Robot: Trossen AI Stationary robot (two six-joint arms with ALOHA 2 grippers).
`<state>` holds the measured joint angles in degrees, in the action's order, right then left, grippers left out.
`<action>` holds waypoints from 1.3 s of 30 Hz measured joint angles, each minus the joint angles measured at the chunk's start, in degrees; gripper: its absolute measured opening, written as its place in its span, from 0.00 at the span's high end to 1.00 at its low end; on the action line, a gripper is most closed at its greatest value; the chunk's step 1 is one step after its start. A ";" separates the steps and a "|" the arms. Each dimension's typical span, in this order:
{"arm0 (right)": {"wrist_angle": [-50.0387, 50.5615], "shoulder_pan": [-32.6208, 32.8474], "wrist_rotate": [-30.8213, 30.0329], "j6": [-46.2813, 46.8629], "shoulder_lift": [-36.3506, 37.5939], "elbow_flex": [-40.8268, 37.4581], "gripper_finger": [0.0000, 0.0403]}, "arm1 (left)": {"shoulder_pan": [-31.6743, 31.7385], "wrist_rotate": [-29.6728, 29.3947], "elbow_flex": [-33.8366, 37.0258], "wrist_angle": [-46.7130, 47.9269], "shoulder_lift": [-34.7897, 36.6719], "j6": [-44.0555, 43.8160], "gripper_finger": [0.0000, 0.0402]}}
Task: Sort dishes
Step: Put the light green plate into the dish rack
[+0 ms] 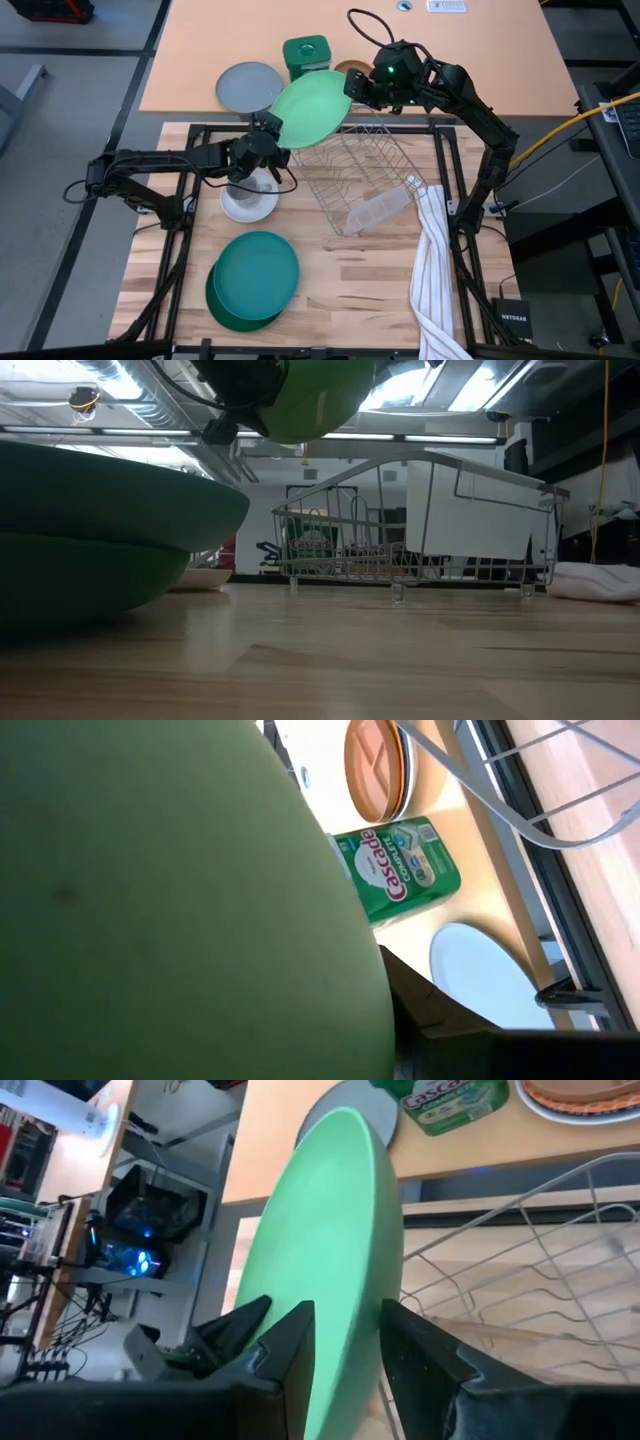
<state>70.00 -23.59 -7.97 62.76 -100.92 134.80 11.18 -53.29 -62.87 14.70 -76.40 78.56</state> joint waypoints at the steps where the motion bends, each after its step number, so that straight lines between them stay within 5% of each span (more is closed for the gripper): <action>1: -0.06 0.00 -0.06 0.00 0.02 0.00 0.71 | 0.01 0.04 -0.01 -0.19 0.00 -0.17 0.99; 16: 4.09 -0.07 2.93 -3.07 -3.23 0.06 0.71 | -1.30 -0.74 0.00 0.54 -0.09 -0.13 0.99; 24: 4.20 -0.10 -2.87 -12.89 -4.72 -0.07 0.90 | -1.44 0.36 -0.11 4.50 0.02 -1.79 0.88; 28: 4.42 -0.11 -7.15 -19.49 -4.79 -0.11 0.97 | -1.55 0.94 -0.24 4.56 0.08 -5.32 0.83; 39: 3.92 -0.02 -10.60 -30.17 -6.70 -0.02 0.98 | -1.49 0.75 -0.11 5.83 0.02 -22.05 0.72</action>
<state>73.91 -23.61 -18.57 32.59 -107.62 134.78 9.69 -52.53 -62.98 20.53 -76.38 56.50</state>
